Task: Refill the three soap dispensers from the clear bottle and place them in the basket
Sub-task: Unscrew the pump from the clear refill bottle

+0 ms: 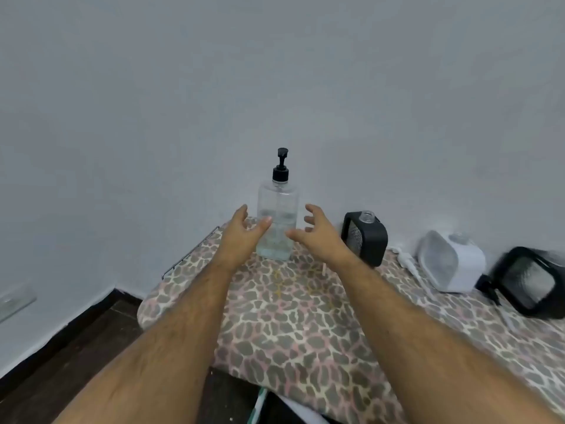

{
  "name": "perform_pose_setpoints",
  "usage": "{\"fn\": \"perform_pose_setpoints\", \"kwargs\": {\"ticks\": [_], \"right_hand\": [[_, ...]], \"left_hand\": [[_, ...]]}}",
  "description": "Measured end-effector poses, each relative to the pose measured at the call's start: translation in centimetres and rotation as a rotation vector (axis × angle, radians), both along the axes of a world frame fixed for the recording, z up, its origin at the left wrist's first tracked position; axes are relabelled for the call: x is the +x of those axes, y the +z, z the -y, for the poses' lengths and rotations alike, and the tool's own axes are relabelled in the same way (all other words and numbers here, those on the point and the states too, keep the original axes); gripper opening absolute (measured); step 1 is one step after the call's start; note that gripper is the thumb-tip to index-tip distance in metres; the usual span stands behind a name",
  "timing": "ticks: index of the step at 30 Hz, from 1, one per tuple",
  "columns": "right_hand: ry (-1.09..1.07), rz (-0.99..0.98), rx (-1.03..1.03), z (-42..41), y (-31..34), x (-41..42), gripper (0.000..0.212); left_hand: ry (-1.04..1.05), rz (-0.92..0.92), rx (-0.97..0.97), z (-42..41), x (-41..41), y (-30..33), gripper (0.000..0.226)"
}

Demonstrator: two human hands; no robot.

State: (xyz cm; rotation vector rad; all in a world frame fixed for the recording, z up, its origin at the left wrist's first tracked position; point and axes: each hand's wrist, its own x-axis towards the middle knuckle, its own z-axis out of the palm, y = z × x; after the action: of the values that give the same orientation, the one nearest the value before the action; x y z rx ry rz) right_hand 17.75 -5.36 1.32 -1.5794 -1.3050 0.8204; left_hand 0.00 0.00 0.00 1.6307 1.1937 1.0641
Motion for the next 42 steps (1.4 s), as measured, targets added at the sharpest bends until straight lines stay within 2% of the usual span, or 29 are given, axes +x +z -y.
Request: {"fn": "perform_pose_setpoints", "kwargs": {"ticks": [3,6,9,14,18,22,25,32,39,42], "right_hand": [[0.057,-0.053,0.033,-1.5,0.1,-0.4,0.085],[0.051,-0.089,0.081,-2.2,-0.3,-1.0,0.067],[-0.001,-0.103,0.125,-1.6,-0.3,-1.3,0.055],[-0.003,-0.09,0.134,1.7,-0.3,-0.8,0.053],[-0.003,-0.06,0.149,6.0,-0.6,0.2,0.051],[-0.008,-0.076,0.166,10.9,-0.6,1.1,0.049],[0.006,-0.094,0.176,14.2,-0.6,1.6,0.048],[0.046,-0.156,0.186,19.9,-1.1,2.3,0.052],[0.071,-0.155,0.162,21.9,-1.1,2.7,0.057],[0.099,-0.159,0.157,22.0,-0.7,2.8,0.064]], "left_hand": [[-0.069,0.067,0.027,-0.9,0.8,0.4,0.081],[-0.108,0.121,0.063,-0.8,1.6,0.5,0.043],[-0.073,0.165,0.092,0.3,1.8,0.9,0.047],[-0.051,0.156,0.089,3.3,1.6,0.6,0.047],[-0.063,0.136,0.082,7.0,2.0,0.5,0.056],[-0.097,0.172,0.057,11.2,2.4,0.6,0.043],[-0.128,0.162,0.063,13.9,2.5,0.6,0.043],[-0.173,0.133,0.097,19.0,2.5,0.4,0.053],[-0.204,0.173,0.1,21.1,2.8,0.3,0.046],[-0.218,0.169,0.1,21.3,2.7,0.2,0.061]]}}
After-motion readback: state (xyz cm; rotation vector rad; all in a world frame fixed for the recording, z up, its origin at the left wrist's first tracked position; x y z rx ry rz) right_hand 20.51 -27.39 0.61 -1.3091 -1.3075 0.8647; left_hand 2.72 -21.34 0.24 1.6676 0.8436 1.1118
